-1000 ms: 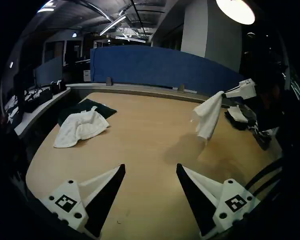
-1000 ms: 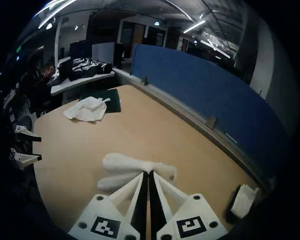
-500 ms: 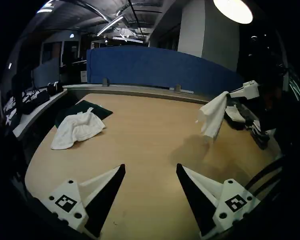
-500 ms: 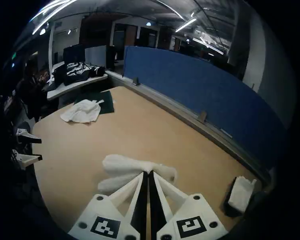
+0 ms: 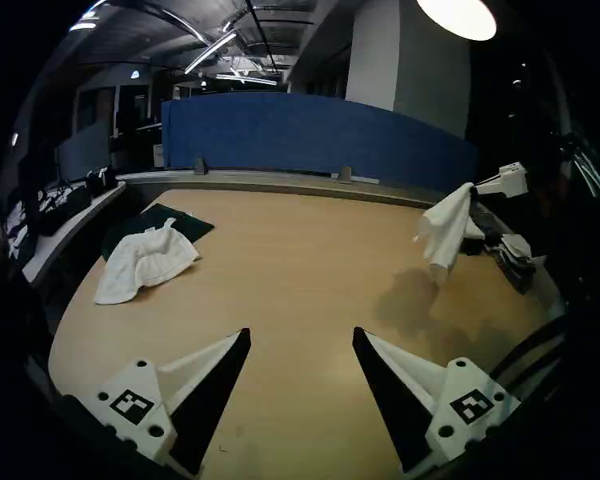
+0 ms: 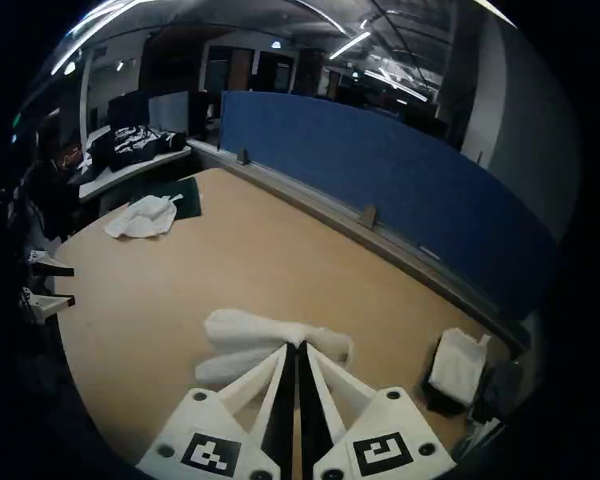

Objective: Fold towel

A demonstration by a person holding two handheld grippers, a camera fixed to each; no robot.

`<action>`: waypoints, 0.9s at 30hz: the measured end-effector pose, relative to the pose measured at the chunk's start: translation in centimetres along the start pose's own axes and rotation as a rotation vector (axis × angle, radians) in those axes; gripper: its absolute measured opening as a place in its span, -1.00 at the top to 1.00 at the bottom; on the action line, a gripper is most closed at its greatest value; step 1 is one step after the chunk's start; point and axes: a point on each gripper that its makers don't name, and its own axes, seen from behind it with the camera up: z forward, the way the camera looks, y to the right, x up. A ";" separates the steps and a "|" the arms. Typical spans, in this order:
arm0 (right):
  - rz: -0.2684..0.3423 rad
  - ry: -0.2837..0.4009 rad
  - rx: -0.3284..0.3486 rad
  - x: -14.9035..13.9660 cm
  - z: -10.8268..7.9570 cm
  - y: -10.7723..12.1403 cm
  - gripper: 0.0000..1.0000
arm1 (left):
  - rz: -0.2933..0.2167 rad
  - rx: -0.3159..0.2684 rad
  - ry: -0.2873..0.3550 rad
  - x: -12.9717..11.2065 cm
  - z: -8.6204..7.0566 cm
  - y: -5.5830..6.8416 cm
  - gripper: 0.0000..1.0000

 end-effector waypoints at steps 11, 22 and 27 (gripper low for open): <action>0.036 -0.022 -0.078 -3.0 -2.8 6.3 0.96 | 0.016 -0.003 -0.018 -0.5 0.5 0.6 -0.89; 0.087 -0.038 -0.142 -6.1 -4.5 11.8 0.96 | 0.030 -0.003 -0.034 -0.7 1.0 1.3 -0.89; 0.100 -0.047 -0.157 -7.2 -4.8 13.2 0.96 | 0.030 -0.004 -0.039 -0.7 1.3 1.8 -0.90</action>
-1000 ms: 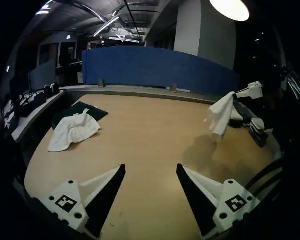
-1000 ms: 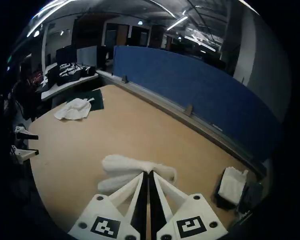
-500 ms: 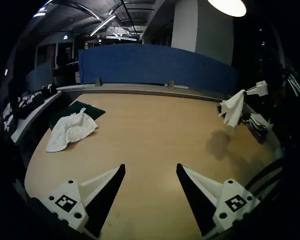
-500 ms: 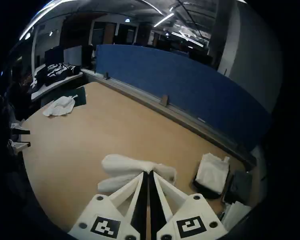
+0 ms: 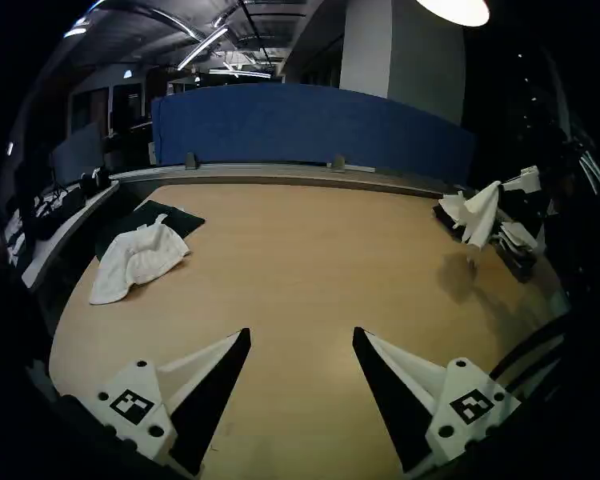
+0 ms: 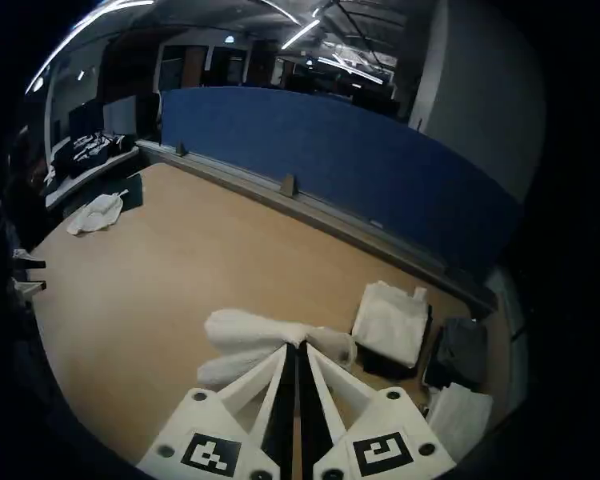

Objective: Fold towel

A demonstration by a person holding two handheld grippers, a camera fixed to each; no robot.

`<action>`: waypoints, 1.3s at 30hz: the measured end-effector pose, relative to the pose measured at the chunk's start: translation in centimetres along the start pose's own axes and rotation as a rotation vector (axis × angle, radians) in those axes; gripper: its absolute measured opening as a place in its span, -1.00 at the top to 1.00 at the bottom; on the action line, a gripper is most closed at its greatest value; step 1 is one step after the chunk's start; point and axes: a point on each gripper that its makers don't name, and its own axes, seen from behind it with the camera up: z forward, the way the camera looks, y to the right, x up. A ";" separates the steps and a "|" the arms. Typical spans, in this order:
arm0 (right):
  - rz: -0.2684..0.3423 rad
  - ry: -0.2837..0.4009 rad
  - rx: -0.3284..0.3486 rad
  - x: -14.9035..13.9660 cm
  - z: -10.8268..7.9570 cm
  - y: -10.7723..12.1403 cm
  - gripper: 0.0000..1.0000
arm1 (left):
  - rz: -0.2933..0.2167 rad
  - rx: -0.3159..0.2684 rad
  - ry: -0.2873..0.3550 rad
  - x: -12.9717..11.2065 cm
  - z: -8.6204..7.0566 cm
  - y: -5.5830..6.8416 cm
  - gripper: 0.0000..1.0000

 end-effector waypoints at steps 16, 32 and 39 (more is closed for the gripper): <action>0.023 -0.010 -0.027 -1.8 0.4 3.1 0.96 | 0.015 0.002 -0.008 0.0 0.1 1.3 -0.89; 0.041 -0.016 -0.028 -2.4 2.3 3.8 0.96 | 0.021 0.016 -0.014 -0.3 0.0 1.2 -0.90; 0.080 -0.064 -0.030 -7.2 1.6 3.3 0.96 | 0.024 0.016 -0.018 -0.4 0.1 1.4 -0.90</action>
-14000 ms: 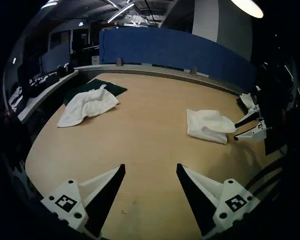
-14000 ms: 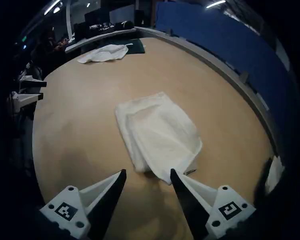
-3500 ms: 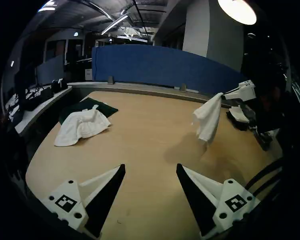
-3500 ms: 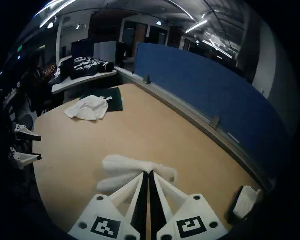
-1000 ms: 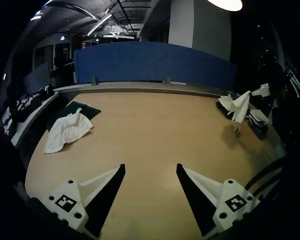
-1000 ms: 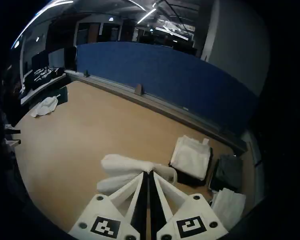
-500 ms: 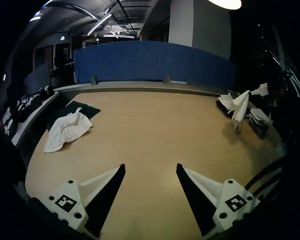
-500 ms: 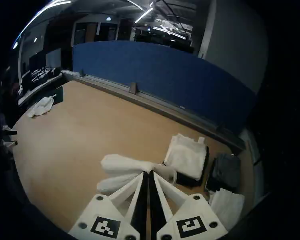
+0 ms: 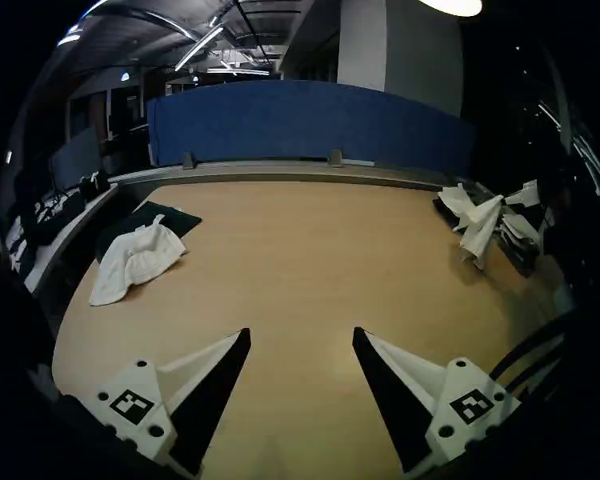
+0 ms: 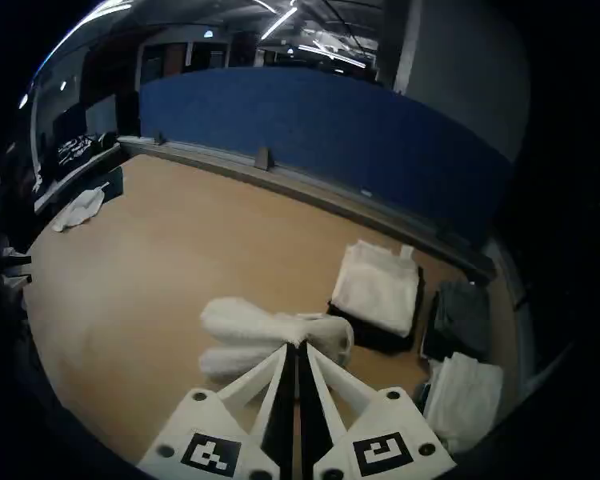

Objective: Fold towel

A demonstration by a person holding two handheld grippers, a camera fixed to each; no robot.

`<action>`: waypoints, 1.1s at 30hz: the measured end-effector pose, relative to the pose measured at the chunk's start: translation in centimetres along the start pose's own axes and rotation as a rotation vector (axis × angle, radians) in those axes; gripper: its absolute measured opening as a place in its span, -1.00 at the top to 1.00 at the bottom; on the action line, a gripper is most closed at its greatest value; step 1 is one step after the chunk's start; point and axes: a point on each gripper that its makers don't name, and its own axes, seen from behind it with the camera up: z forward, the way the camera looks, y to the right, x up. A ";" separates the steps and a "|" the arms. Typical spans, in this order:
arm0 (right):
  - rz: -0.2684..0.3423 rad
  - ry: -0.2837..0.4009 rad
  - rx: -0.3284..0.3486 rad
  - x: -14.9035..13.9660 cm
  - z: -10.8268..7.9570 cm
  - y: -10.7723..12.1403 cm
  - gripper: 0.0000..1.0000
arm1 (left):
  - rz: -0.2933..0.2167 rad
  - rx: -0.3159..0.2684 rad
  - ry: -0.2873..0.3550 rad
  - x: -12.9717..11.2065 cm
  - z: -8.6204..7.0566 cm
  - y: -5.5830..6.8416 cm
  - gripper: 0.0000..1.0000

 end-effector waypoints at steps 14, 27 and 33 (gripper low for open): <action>0.220 -0.106 -0.061 -15.2 -2.9 2.1 0.96 | 0.020 -0.017 -0.013 -0.2 0.5 1.1 -0.89; 0.288 -0.210 -0.087 -24.8 -3.6 2.5 0.95 | 0.041 -0.028 -0.017 -0.2 0.5 2.2 -0.89; 0.295 -0.266 -0.114 -27.0 -3.1 3.1 0.93 | 0.046 -0.028 -0.017 -0.2 0.3 2.3 -0.89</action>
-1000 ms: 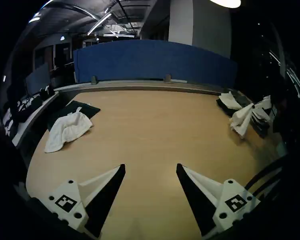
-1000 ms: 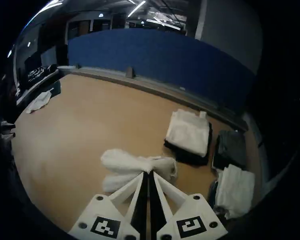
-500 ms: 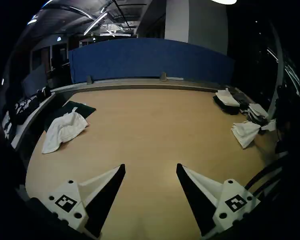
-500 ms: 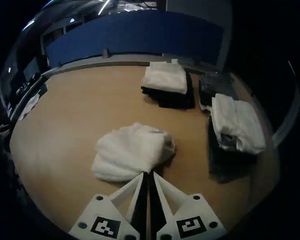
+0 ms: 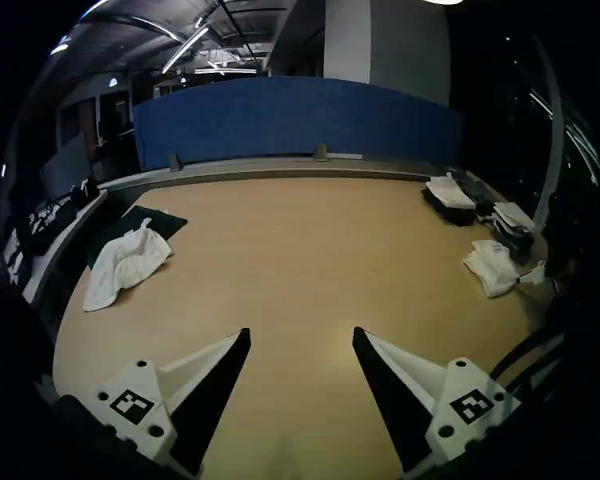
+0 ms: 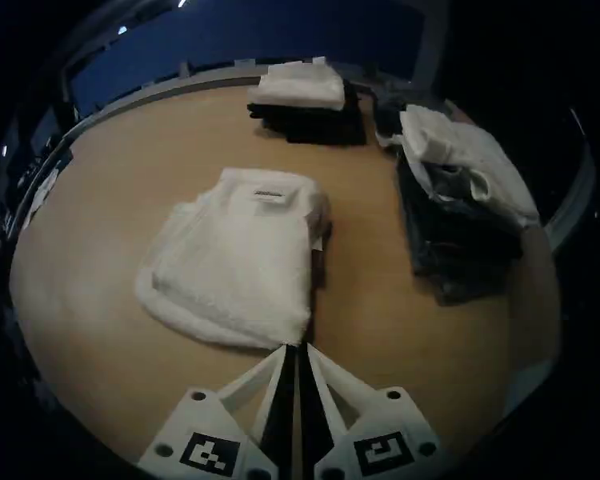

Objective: Fold towel

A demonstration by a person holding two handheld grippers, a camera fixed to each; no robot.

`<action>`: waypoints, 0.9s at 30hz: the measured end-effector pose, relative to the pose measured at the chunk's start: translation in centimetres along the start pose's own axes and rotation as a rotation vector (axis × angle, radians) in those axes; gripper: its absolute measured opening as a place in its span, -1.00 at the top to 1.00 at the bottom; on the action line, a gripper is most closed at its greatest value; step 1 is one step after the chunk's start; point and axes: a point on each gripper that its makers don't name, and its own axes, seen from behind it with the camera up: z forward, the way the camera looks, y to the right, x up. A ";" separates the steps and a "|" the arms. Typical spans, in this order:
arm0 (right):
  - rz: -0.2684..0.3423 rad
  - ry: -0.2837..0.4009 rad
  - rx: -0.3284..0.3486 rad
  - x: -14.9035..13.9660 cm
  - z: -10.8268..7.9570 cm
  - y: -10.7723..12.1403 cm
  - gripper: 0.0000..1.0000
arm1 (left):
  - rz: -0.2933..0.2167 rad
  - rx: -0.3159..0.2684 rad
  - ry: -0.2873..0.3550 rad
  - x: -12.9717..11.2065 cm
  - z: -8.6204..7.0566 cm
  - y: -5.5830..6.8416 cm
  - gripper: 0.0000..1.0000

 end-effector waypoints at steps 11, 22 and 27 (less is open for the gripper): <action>-0.011 -0.021 -0.022 -0.1 0.5 0.1 0.91 | -0.001 0.006 0.001 -0.1 -0.3 -0.3 -0.89; 0.000 -0.015 -0.031 0.0 0.3 0.2 0.79 | 0.002 0.007 0.003 0.0 -0.3 -0.3 -0.89; 0.000 -0.013 -0.051 -0.2 0.0 0.6 0.28 | 0.004 0.006 0.003 0.1 -0.3 -0.4 -0.89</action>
